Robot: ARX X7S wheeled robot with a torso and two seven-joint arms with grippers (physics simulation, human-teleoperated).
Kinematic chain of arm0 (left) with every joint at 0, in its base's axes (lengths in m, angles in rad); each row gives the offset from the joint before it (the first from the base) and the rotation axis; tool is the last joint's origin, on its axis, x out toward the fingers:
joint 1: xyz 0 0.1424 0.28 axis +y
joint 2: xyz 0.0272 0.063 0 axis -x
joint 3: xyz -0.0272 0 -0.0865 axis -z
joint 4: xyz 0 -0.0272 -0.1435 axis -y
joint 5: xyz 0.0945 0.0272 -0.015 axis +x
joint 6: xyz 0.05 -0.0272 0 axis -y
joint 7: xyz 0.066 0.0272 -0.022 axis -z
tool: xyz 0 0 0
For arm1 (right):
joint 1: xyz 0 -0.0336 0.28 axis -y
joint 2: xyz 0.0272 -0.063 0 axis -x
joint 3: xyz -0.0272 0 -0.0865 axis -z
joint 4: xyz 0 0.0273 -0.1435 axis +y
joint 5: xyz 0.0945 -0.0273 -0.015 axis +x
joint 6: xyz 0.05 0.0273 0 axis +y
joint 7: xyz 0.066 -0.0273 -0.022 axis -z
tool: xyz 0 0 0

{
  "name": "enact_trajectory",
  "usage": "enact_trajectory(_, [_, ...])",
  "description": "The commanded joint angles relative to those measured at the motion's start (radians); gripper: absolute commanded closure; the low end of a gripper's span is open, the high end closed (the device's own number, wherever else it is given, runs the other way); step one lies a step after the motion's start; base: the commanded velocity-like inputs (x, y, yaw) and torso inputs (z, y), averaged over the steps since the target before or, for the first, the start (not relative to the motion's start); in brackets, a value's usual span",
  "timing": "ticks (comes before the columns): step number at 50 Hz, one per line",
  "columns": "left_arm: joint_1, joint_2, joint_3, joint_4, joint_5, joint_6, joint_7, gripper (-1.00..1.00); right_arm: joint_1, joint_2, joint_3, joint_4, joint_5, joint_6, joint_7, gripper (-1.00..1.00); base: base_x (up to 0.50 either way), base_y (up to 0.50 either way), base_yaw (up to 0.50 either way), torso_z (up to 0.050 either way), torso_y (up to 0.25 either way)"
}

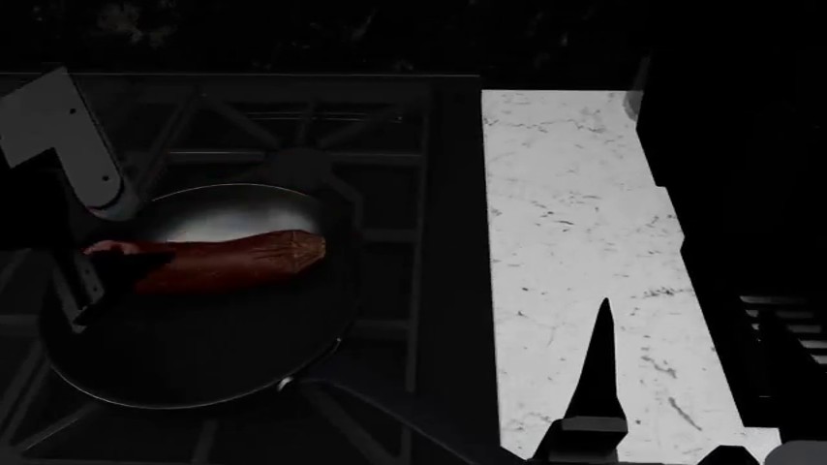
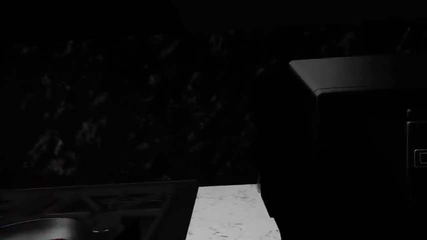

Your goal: Pick the salami from the plate and place it in the pan.

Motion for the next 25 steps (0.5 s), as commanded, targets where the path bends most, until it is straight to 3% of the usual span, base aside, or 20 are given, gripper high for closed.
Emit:
enact_trajectory(1, [-0.019, -0.147, -0.127, 0.298, -0.119, -0.077, -0.04, -1.0, 0.038, 0.002, -0.027, 0.018, -0.006, 0.002, 0.002, -1.0, 0.0, 0.0, 0.0, 0.0, 0.0])
enact_trajectory(4, [0.029, -0.262, -0.224, 0.58, -0.255, -0.128, -0.099, -1.0, 0.065, 0.006, -0.042, 0.033, -0.012, 0.005, -0.002, -1.0, 0.0, 0.0, 0.0, 0.0, 0.0])
enact_trajectory(6, [0.066, -0.308, -0.314, 0.662, -0.351, -0.142, -0.167, -1.0, 0.081, 0.009, -0.051, 0.044, -0.017, 0.007, -0.005, -1.0, 0.0, 0.0, 0.0, 0.0, 0.0])
enact_trajectory(10, [0.257, -0.377, -0.468, 0.757, -0.411, 0.001, -0.394, -1.0, 0.111, 0.017, -0.061, 0.063, -0.02, 0.007, -0.015, -1.0, 0.0, 0.0, 0.0, 0.0, 0.0])
enact_trajectory(13, [0.472, -0.411, -0.51, 0.836, -0.374, 0.126, -0.594, -1.0, 0.123, 0.022, -0.067, 0.084, -0.033, -0.003, -0.026, -1.0, 0.0, 0.0, 0.0, 0.0, 0.0])
enact_trajectory(16, [0.688, -0.415, -0.565, 0.942, -0.367, 0.236, -0.839, -1.0, 0.131, 0.024, -0.083, 0.111, -0.052, -0.017, -0.041, -1.0, 0.0, 0.0, 0.0, 0.0, 0.0])
enact_trajectory(20, [0.86, -0.389, -0.675, 1.038, -0.379, 0.288, -1.182, -1.0, 0.138, 0.025, -0.096, 0.132, -0.064, -0.029, -0.054, -1.0, 0.0, 0.0, 0.0, 0.0, 0.0])
enact_trajectory(25, [1.039, -0.305, -0.741, 1.087, -0.296, 0.385, -1.439, -1.0, 0.136, 0.026, -0.088, 0.145, -0.056, -0.037, -0.06, -1.0, 0.0, 0.0, 0.0, 0.0, 0.0])
